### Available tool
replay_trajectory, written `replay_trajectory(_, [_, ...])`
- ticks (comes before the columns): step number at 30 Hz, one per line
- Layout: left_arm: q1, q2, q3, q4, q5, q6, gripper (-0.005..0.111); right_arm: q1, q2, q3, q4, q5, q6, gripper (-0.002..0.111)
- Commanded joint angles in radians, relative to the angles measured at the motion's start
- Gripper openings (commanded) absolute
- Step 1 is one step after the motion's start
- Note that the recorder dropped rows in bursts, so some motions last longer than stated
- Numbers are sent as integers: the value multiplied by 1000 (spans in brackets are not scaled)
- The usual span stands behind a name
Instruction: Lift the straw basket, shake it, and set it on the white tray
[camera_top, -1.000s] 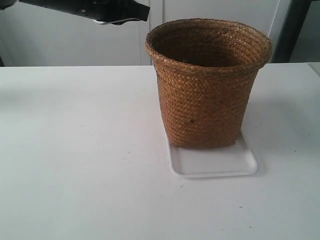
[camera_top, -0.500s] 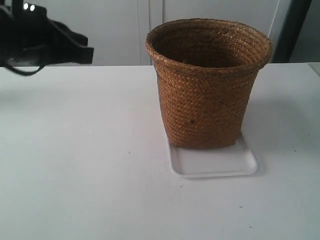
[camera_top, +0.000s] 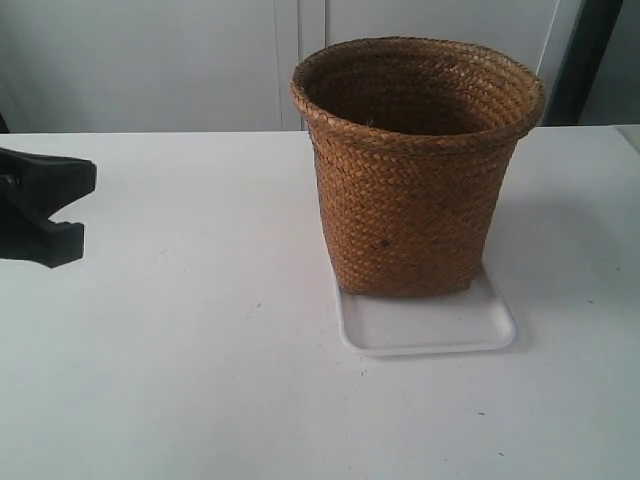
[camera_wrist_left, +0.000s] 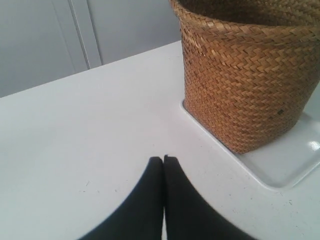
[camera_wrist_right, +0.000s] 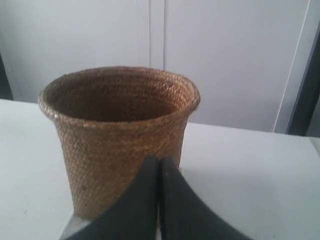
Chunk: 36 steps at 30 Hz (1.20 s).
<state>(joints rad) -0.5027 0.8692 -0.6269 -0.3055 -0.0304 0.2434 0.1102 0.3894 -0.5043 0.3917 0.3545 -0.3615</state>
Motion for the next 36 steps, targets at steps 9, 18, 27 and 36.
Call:
replay_trajectory(9, [1, -22, 22, -49, 30, -82, 0, 2, -20, 37, 29, 254, 32, 0])
replay_trajectory(18, [1, -22, 22, -49, 30, -82, 0, 2, -20, 37, 29, 270, 32, 0])
replay_trajectory(27, [1, -22, 22, -49, 30, -82, 0, 2, -201, 128, -126, 243, 45, 0])
replay_trajectory(36, [1, -22, 22, -49, 30, -82, 0, 90, -389, 332, -237, -62, 50, 0])
